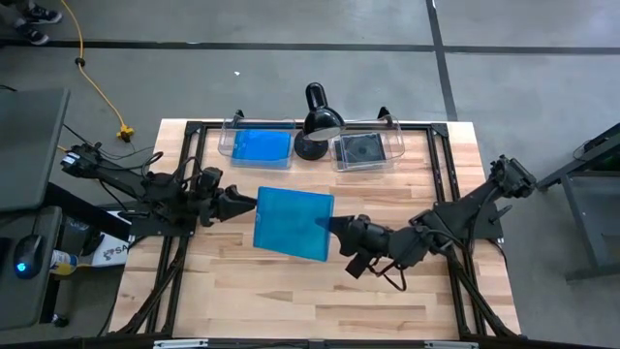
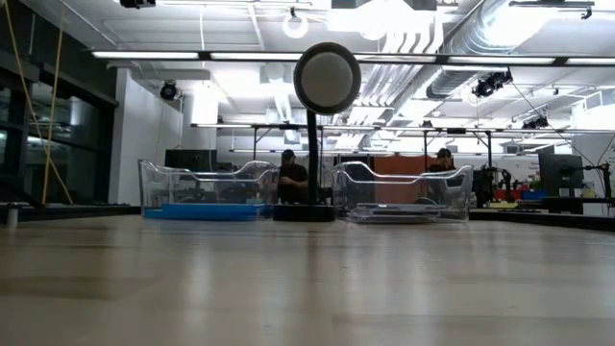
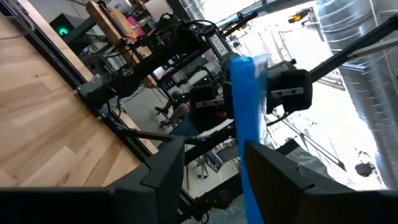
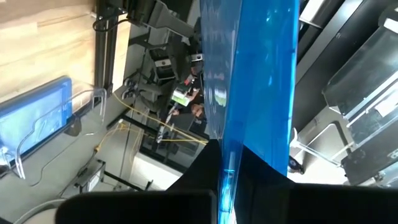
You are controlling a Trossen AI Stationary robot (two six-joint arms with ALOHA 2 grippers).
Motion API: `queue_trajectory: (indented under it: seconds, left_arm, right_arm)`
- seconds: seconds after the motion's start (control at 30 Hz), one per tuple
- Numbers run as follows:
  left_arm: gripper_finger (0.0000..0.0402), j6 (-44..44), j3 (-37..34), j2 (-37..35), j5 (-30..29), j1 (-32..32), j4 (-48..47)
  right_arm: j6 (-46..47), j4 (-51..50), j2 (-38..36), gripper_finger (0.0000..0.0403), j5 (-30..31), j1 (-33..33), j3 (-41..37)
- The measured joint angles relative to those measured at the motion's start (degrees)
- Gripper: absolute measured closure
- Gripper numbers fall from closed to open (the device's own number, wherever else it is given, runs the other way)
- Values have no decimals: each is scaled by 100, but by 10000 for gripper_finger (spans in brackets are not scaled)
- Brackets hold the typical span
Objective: Pick & place jewel cases by type
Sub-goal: Put the blue CD case into the left transparent bin
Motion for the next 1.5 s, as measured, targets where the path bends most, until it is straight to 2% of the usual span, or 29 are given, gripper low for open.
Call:
queue_trajectory:
  seconds: [0.23, 0.4, 0.8, 1.03, 1.4, 1.5]
  left_arm:
    - [236, 21, 0, 0, 357, 0, 56]
    - [236, 277, 0, 0, 641, 0, 465]
    - [236, 501, 0, 2, 888, 0, 599]
    - [236, 503, 0, 99, 900, -2, 594]
    - [236, 712, 0, 370, 754, 0, 597]
    - [250, 914, 0, 376, 721, 0, 607]
  right_arm:
    - [172, -1, 0, 403, -200, -142, 0]
    - [236, 8, -1, 403, -340, -212, 0]
    - [237, 53, 60, 403, -665, -380, -2]
    - [303, 180, 97, 403, -1090, -583, -2]
    - [852, 291, 97, 403, -1013, -821, -2]
    - [901, 291, 97, 403, -981, -820, -2]
